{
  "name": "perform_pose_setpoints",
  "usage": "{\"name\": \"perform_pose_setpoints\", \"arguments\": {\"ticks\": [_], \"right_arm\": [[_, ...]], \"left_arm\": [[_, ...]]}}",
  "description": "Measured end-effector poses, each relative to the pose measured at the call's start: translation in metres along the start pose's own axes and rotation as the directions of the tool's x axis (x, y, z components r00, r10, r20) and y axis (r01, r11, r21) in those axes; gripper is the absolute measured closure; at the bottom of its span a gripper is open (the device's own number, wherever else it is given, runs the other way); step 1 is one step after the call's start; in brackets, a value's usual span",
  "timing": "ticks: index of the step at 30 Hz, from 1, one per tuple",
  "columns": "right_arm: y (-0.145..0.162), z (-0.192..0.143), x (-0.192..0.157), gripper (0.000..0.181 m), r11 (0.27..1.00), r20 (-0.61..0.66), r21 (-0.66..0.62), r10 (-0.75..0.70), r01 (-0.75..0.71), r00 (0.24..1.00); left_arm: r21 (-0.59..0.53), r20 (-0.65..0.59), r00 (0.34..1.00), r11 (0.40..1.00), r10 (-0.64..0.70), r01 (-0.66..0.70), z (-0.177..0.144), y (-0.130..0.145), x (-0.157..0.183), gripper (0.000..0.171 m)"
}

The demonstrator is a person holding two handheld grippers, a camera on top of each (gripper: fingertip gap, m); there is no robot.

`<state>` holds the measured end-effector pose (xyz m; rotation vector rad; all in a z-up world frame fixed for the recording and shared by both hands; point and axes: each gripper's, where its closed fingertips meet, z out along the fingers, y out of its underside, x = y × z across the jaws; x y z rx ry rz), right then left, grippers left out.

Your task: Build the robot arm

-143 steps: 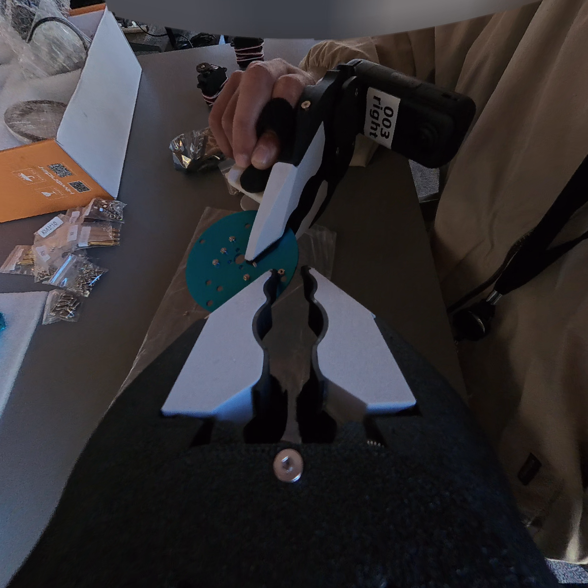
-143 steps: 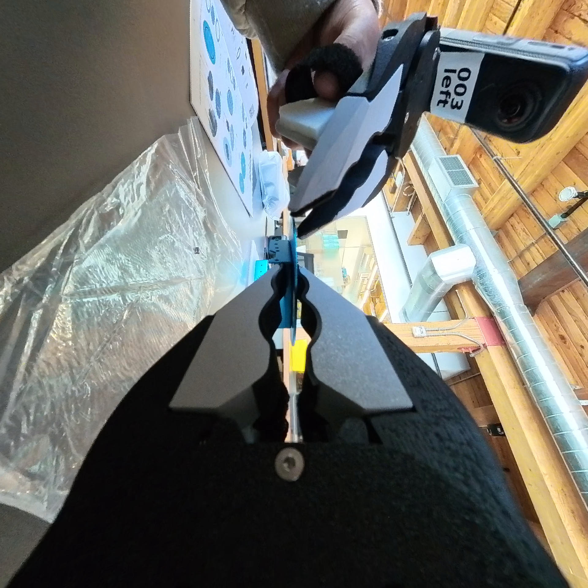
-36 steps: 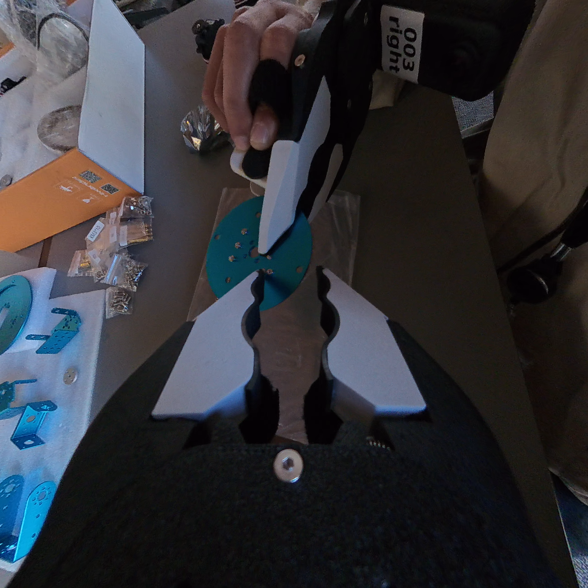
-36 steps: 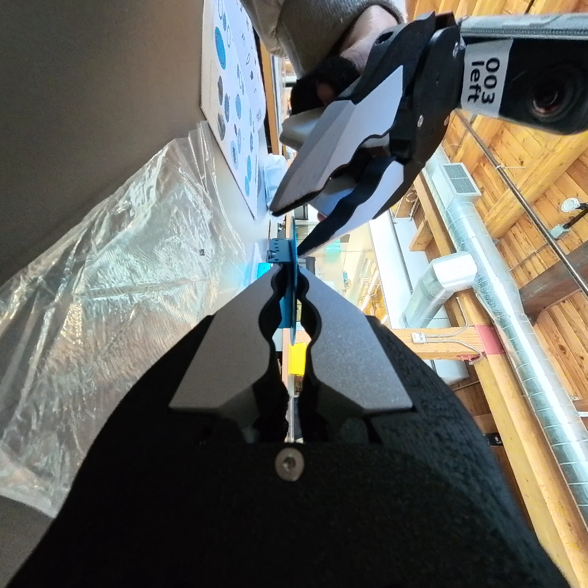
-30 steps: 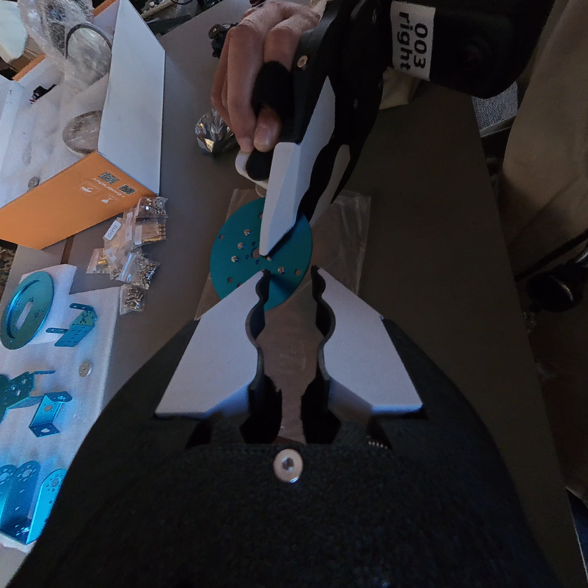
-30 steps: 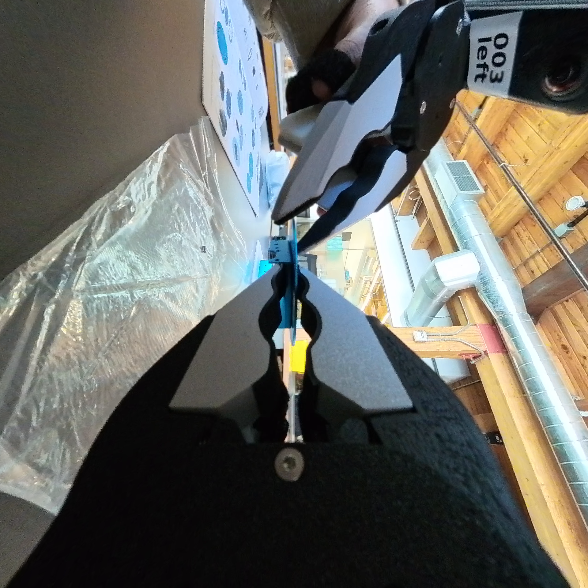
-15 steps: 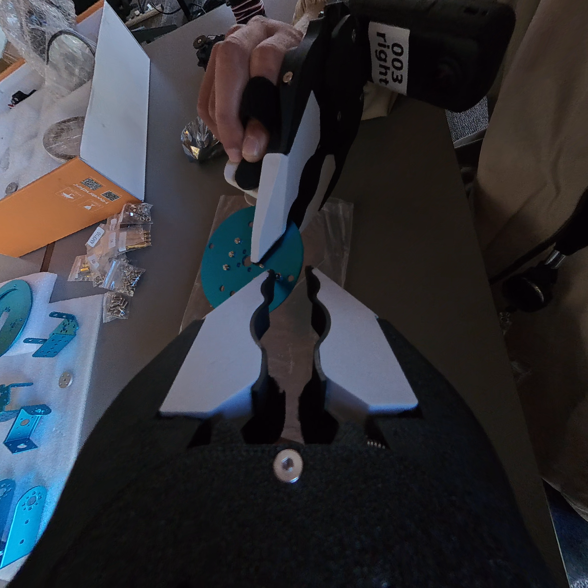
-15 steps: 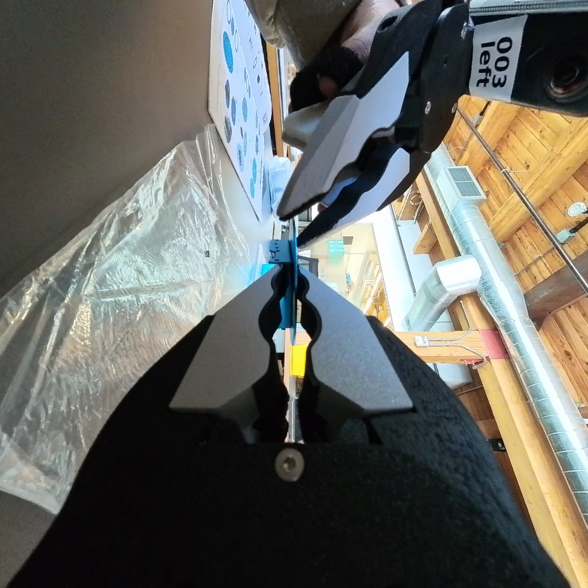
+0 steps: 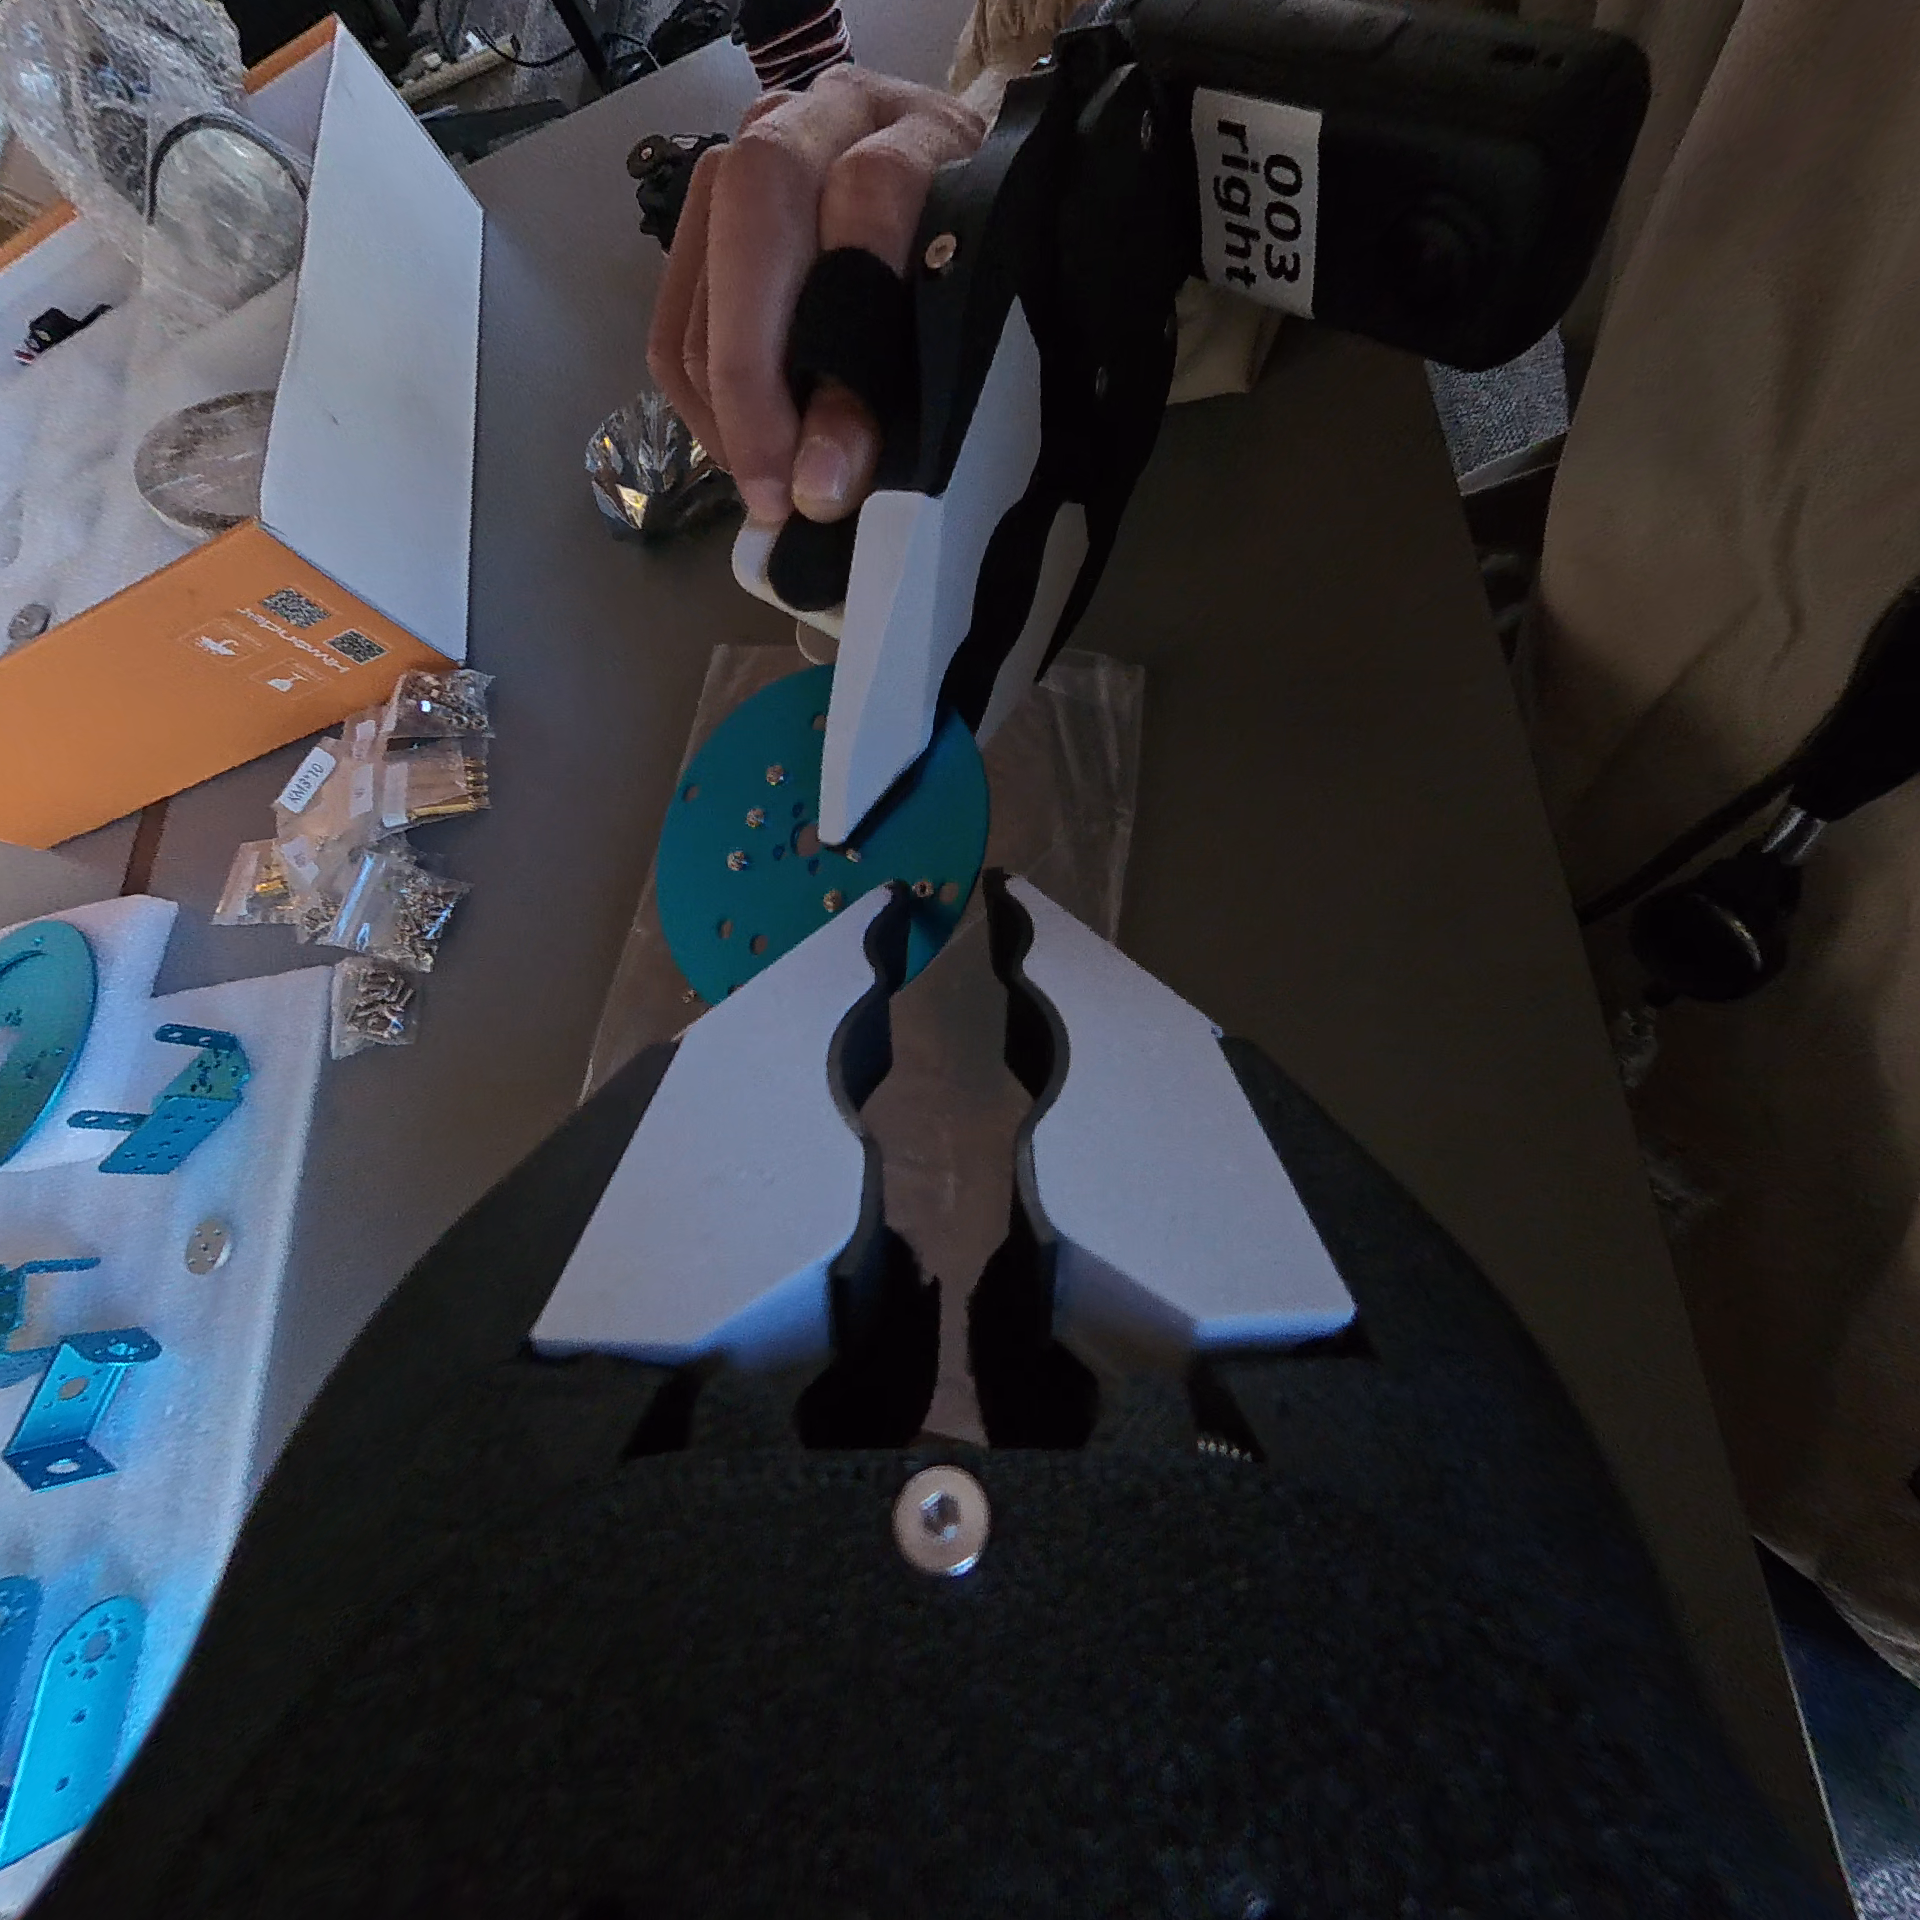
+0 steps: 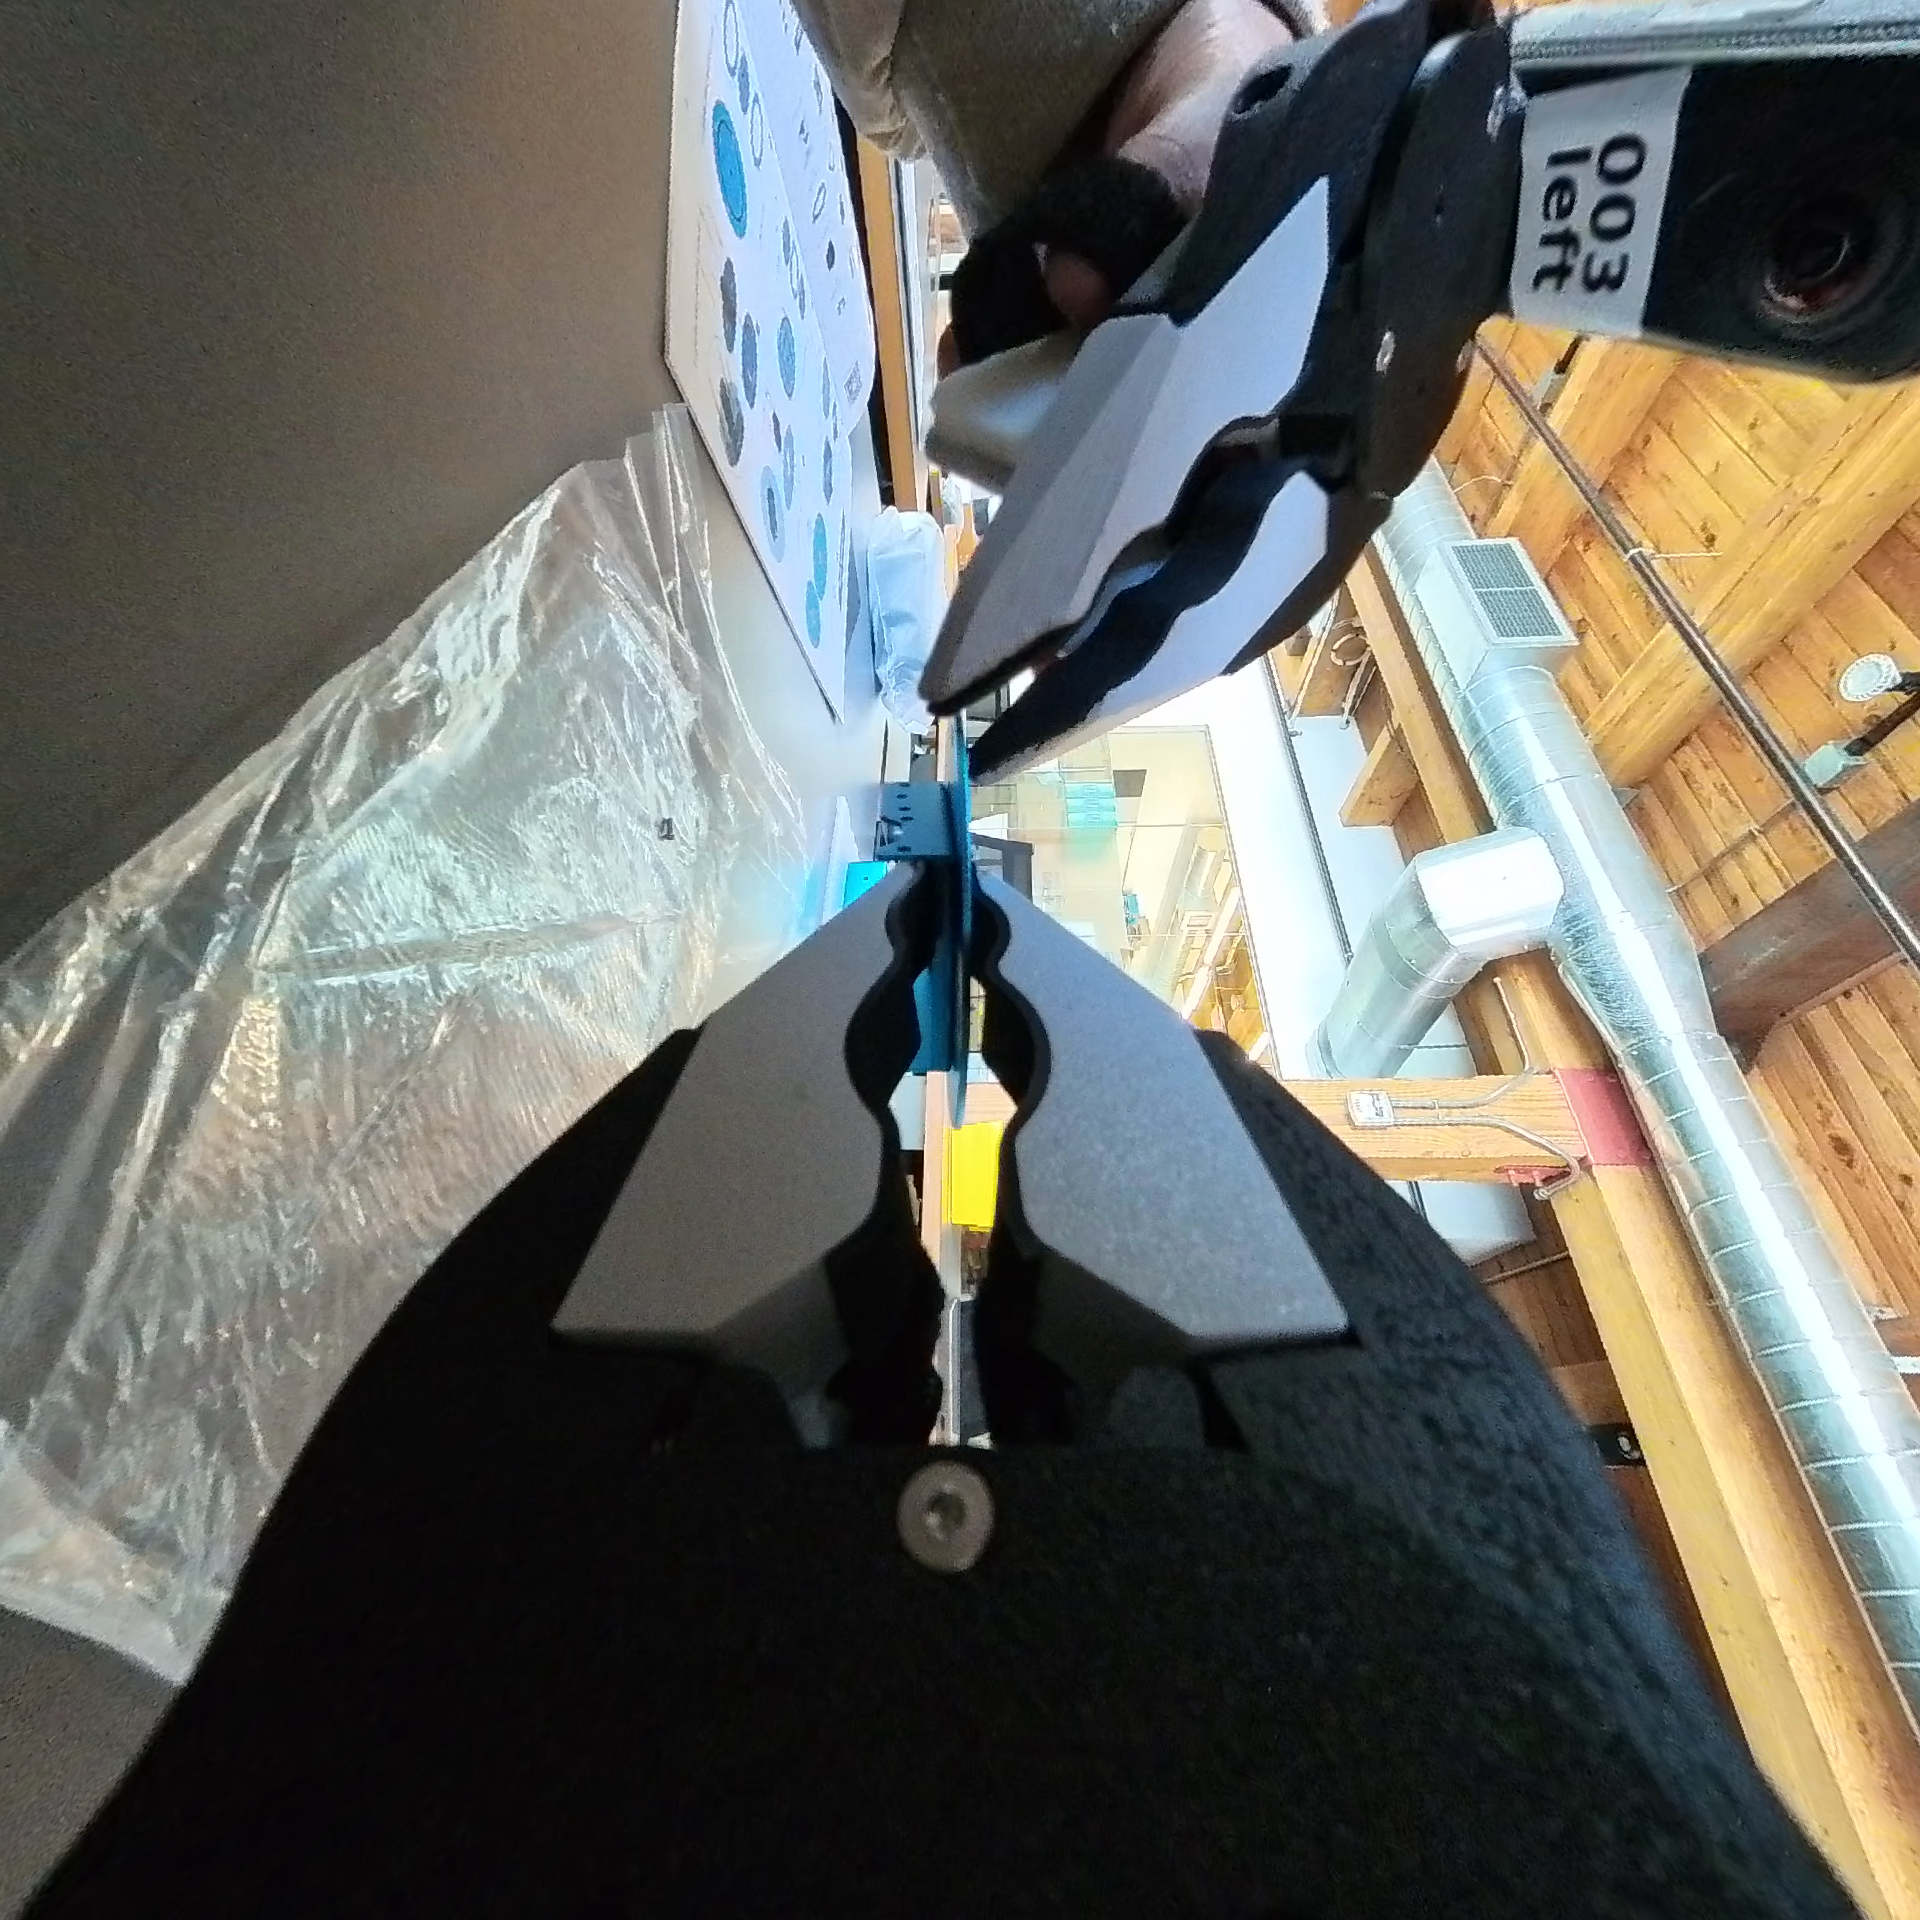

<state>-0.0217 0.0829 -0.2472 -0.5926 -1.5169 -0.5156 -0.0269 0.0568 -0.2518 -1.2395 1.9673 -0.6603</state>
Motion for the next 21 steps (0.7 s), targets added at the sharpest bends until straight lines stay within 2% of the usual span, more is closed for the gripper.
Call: {"name": "perform_pose_setpoints", "arguments": {"ticks": [21], "right_arm": [[-0.0008, -0.0003, 0.0009, 0.179, 1.0, -0.004, 0.001, -0.002, 0.002, 1.0]], "left_arm": [[0.002, 0.004, 1.0, 1.0, 0.011, -0.011, -0.0012, -0.0008, 0.0004, 0.162]]}}
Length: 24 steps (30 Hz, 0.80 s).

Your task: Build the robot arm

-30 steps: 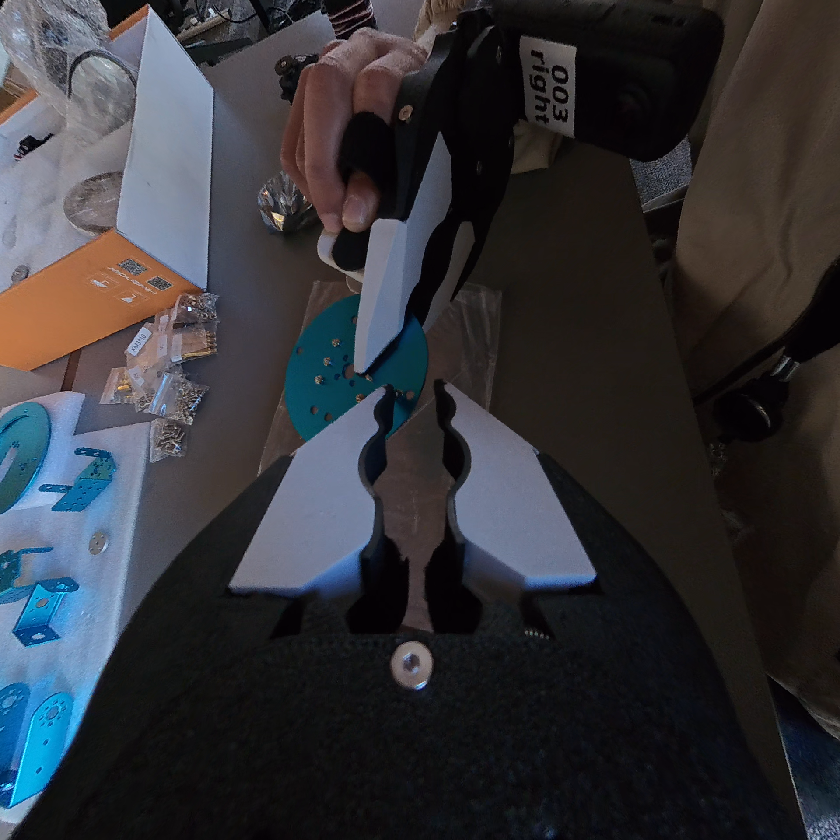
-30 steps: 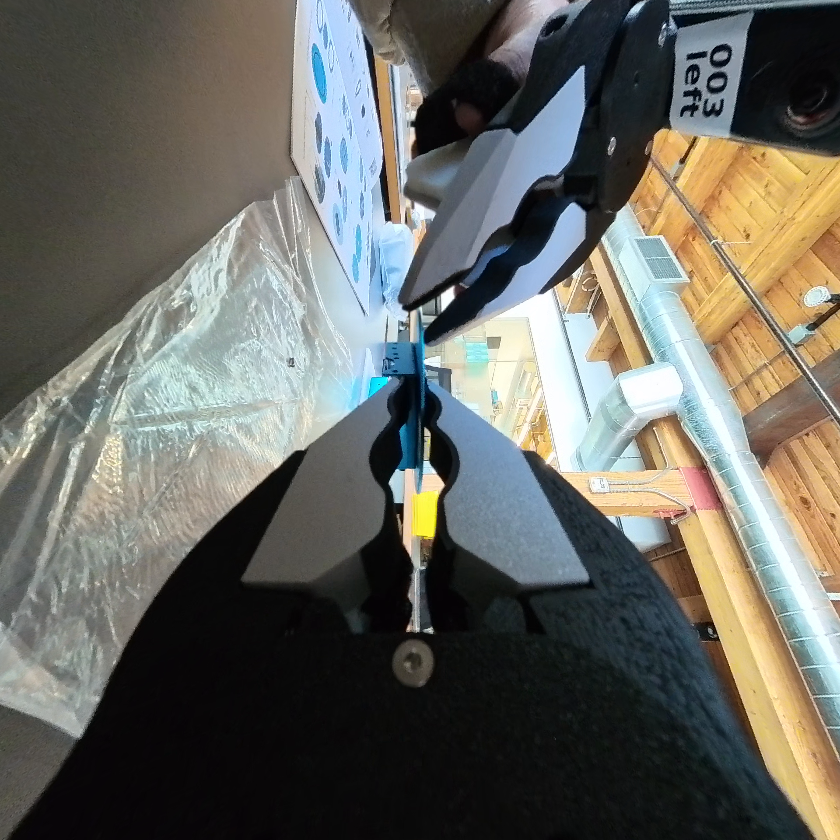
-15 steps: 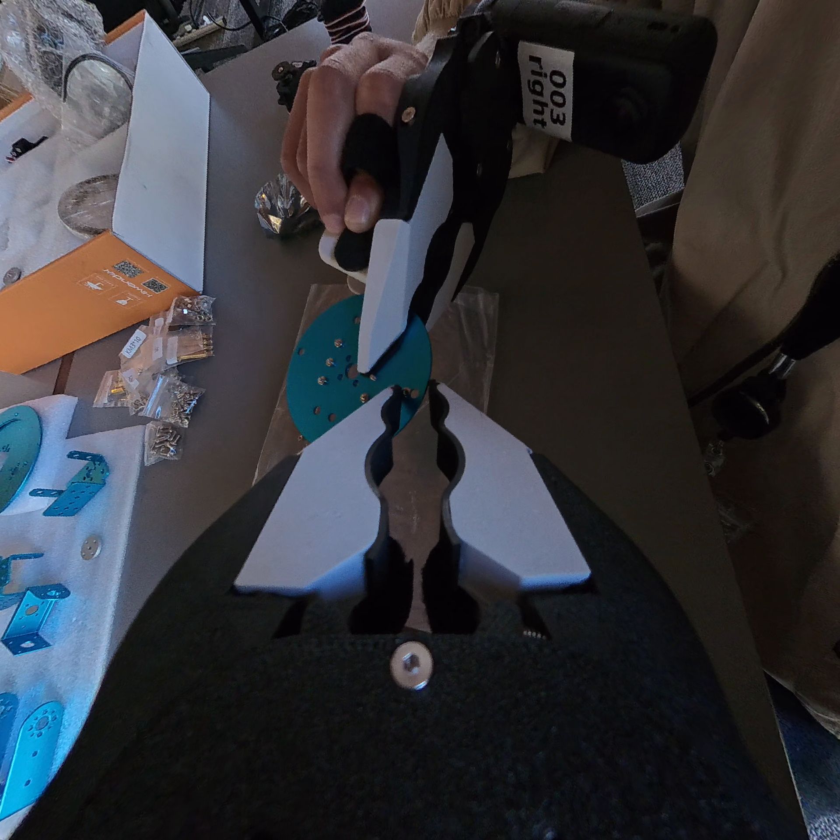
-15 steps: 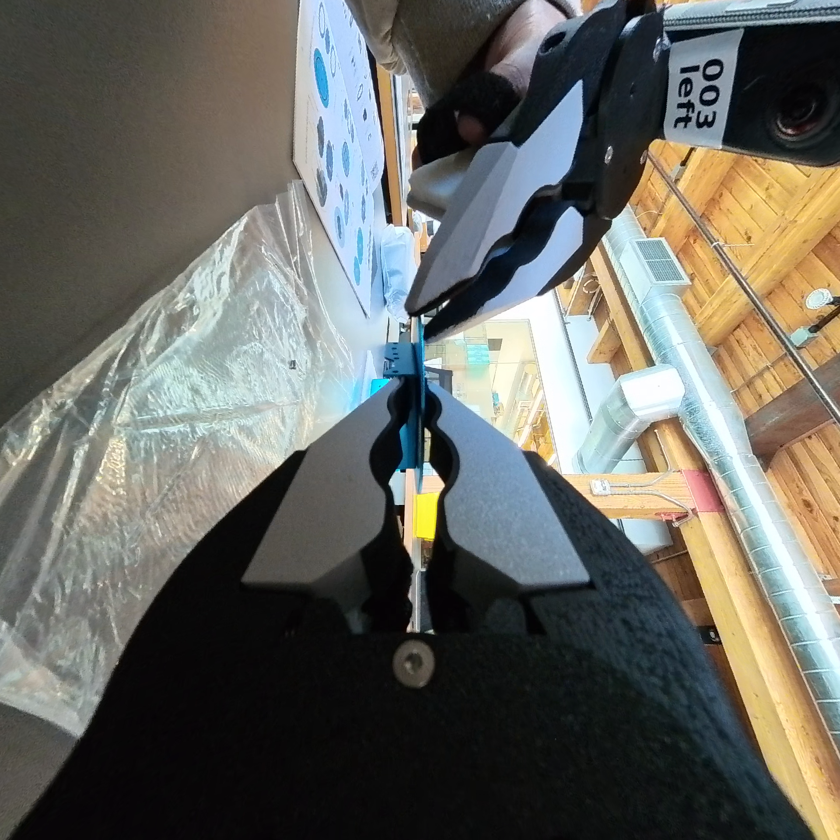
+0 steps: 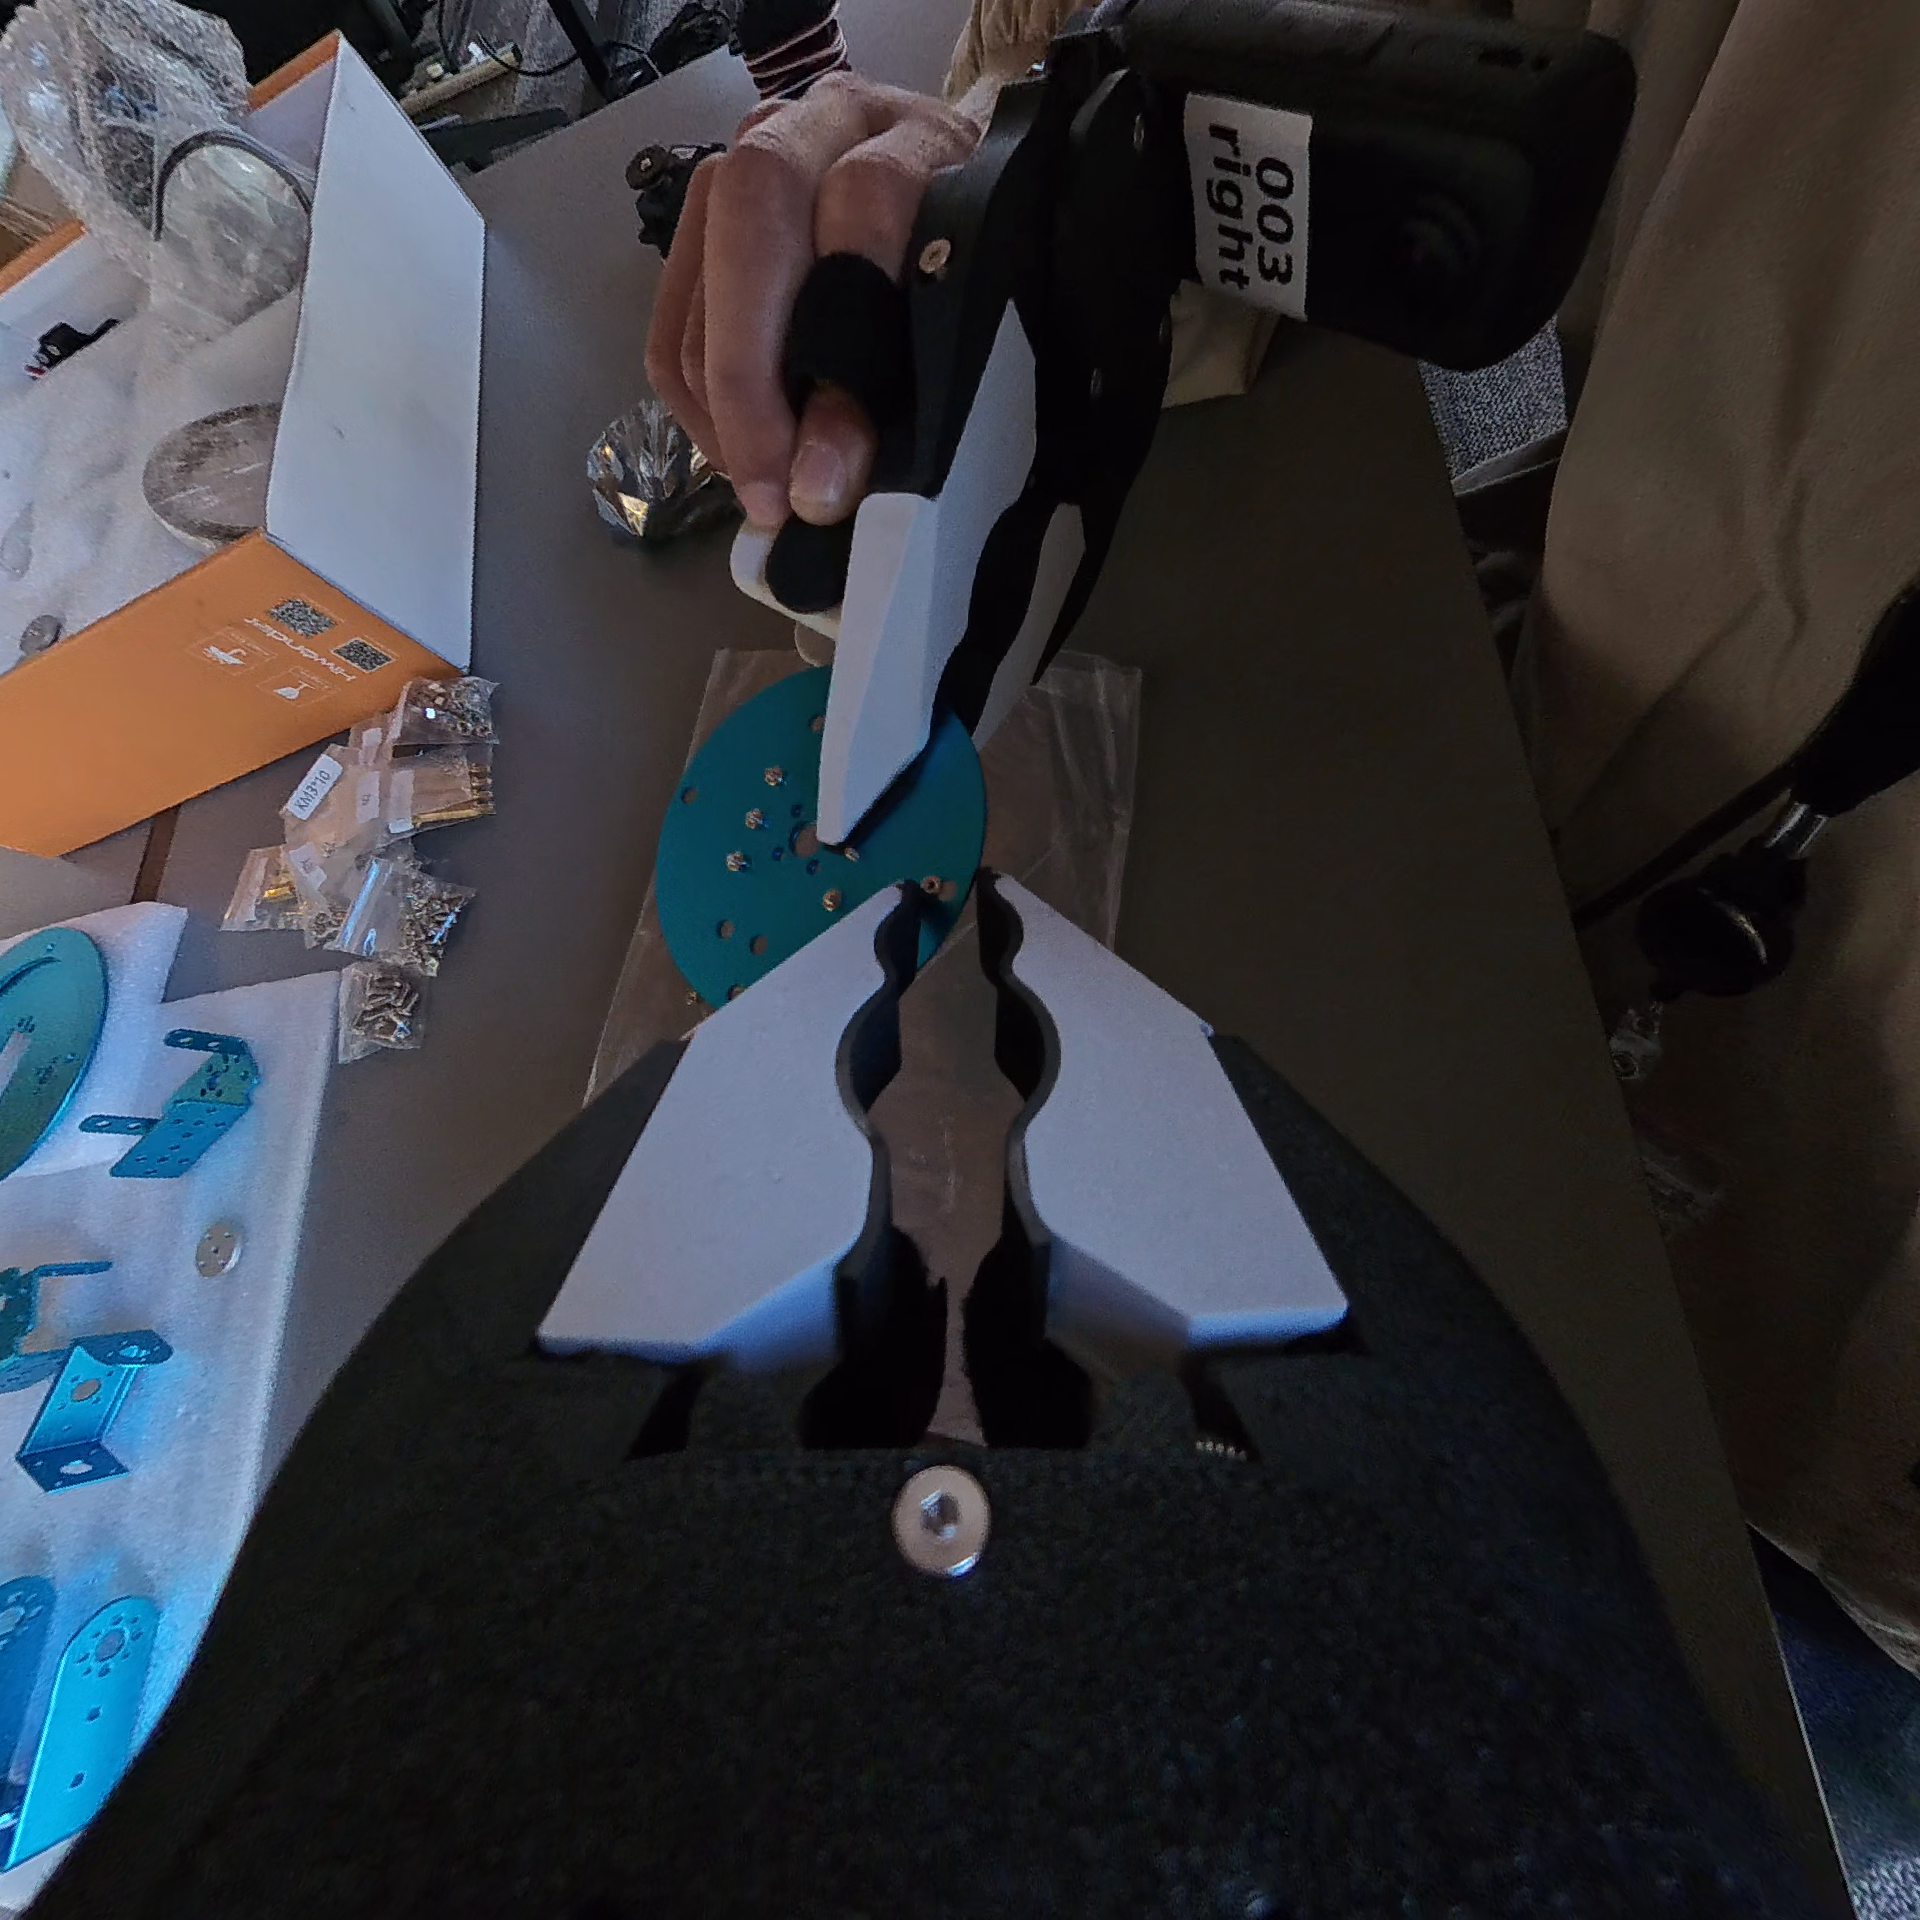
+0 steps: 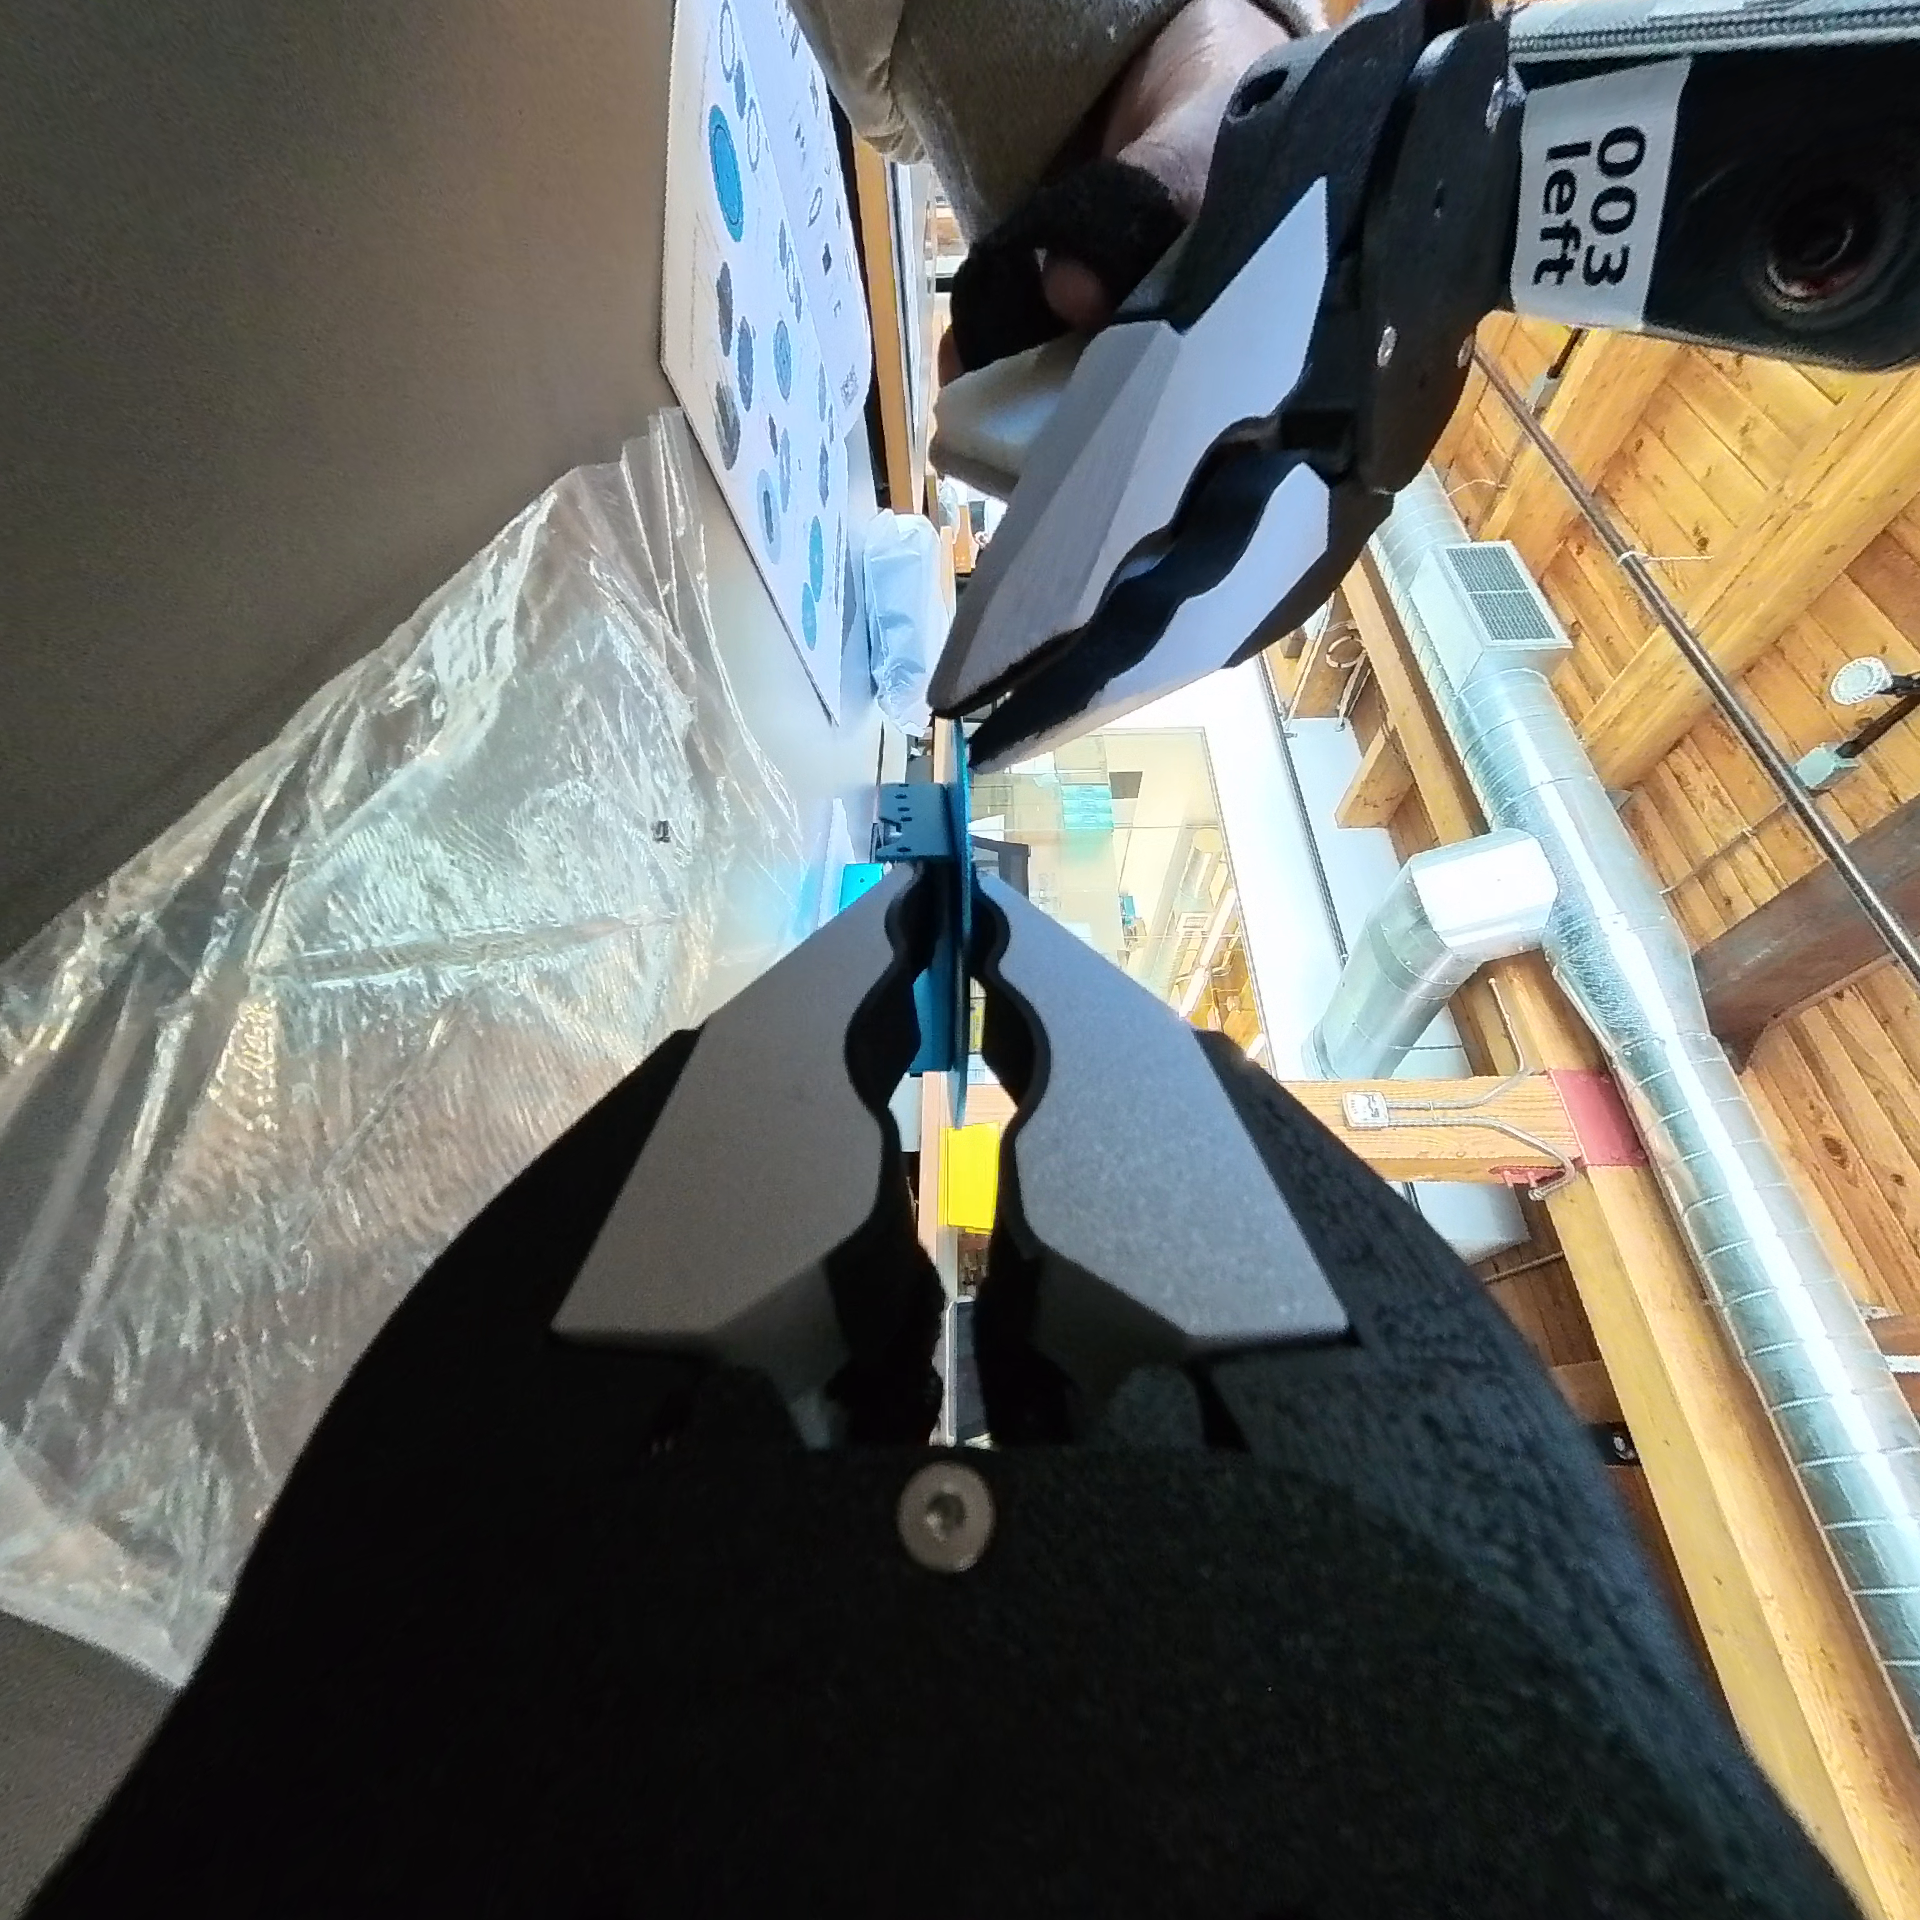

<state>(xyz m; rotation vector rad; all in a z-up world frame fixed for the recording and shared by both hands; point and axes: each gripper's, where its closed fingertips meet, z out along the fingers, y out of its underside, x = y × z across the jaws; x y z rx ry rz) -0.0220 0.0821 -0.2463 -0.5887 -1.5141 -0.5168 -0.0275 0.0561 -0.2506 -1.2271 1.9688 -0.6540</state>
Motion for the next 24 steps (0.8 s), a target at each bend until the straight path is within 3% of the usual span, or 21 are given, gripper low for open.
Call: {"name": "perform_pose_setpoints", "arguments": {"ticks": [24], "right_arm": [[0.0023, 0.0004, -0.0008, 0.179, 1.0, 0.003, -0.009, 0.003, -0.003, 1.0]], "left_arm": [[0.004, 0.005, 1.0, 1.0, 0.015, -0.015, -0.0026, -0.0007, -0.0004, 0.168]]}}
